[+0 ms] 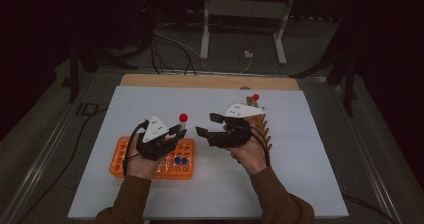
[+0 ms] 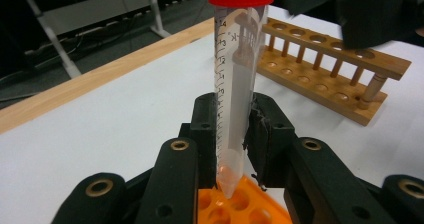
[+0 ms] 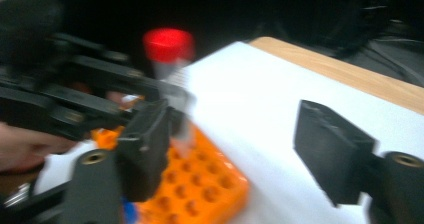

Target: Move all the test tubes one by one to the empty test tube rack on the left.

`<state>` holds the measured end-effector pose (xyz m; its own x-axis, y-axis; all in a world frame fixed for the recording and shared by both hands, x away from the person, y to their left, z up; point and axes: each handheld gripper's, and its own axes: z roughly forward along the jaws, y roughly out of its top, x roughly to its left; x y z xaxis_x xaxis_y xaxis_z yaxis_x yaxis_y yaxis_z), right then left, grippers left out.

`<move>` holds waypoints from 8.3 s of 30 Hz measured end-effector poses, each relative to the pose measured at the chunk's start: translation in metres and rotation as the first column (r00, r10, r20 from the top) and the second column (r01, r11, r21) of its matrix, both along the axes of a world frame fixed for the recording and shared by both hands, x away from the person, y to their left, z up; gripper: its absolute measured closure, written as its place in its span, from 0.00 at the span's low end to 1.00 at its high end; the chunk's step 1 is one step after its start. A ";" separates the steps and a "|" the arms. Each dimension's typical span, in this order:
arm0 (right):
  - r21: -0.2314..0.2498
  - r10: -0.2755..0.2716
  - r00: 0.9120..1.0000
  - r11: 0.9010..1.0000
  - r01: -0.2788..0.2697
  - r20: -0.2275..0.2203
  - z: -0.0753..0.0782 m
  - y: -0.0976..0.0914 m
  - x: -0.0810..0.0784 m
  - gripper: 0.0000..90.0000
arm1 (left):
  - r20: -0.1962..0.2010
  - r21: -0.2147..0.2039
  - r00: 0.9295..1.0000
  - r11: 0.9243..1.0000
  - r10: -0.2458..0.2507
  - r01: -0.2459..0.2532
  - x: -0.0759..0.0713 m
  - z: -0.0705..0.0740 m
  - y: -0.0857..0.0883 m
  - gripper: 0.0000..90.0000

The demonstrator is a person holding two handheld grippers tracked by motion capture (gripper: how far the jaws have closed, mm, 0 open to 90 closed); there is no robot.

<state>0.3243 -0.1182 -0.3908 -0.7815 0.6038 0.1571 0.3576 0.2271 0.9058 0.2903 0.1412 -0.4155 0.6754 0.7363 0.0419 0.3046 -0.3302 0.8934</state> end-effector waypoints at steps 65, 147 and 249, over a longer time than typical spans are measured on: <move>-0.058 -0.269 0.963 0.962 0.268 -0.023 -0.040 -0.098 0.010 0.02 | -0.181 0.145 0.982 0.989 0.058 -0.032 -0.060 -0.064 0.057 0.84; -0.152 -0.461 0.887 0.878 0.453 -0.023 -0.038 -0.119 0.095 0.18 | -0.077 -0.181 0.960 0.943 0.269 -0.279 -0.052 -0.039 0.110 0.01; -0.088 -0.095 0.995 0.992 0.094 -0.005 -0.003 -0.006 0.040 0.83 | -0.005 -0.089 0.992 0.988 0.128 -0.128 -0.021 0.006 0.043 0.01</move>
<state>0.3641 -0.1244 -0.3938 -0.7190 0.6867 0.1071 0.3892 0.2702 0.8806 0.2693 0.1847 -0.4094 0.5756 0.8173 -0.0275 0.3389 -0.2078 0.9176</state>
